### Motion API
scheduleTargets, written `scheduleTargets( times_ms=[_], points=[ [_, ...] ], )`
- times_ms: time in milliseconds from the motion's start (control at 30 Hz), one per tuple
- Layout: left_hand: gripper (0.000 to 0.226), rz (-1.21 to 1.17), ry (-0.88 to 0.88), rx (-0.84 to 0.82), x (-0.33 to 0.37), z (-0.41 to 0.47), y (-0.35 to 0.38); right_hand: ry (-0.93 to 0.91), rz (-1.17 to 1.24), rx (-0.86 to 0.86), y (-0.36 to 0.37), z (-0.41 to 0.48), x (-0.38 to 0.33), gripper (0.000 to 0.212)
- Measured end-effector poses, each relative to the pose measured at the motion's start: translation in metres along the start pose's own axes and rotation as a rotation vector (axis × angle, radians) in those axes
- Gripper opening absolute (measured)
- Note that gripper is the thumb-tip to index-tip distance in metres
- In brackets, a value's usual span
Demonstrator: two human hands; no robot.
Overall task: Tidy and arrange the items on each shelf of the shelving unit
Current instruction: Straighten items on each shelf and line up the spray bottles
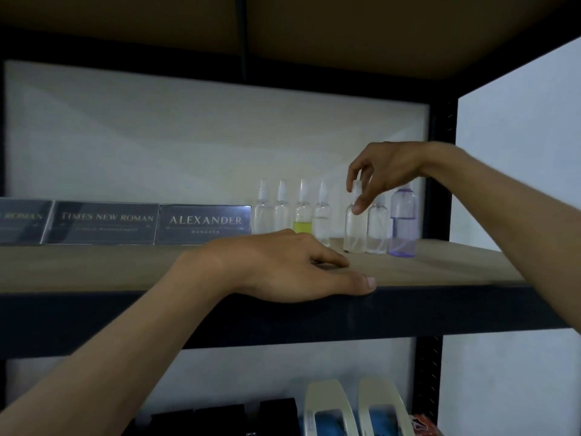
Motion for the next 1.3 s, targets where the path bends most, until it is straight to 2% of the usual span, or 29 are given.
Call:
scheduleTargets(
  times_ms=[167, 300, 733, 1300],
  points=[
    [0.090, -0.007, -0.011, 0.011, -0.002, -0.001, 0.000, -0.004, -0.023, -0.006, -0.001, 0.003, -0.004, 0.045],
    [0.089, -0.016, -0.006, -0.004, 0.000, -0.002, 0.002, 0.034, -0.126, 0.036, -0.009, 0.006, 0.000, 0.053],
    [0.085, -0.022, 0.000, 0.014, 0.001, -0.003, 0.000, 0.019, -0.099, 0.104, -0.002, 0.023, -0.001, 0.046],
    [0.088, -0.010, -0.017, 0.014, 0.000, -0.003, 0.001, 0.017, -0.110, 0.087, 0.007, 0.033, -0.004, 0.042]
  ],
)
Point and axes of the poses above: each hand's wrist, its own z-axis towards the middle knuckle, its own y-axis out of the palm, x = y × z, the point moved 10 cm from there along z, towards the middle knuckle, and after that the axes turned 6 degrees about x, right-handed, at the moved point
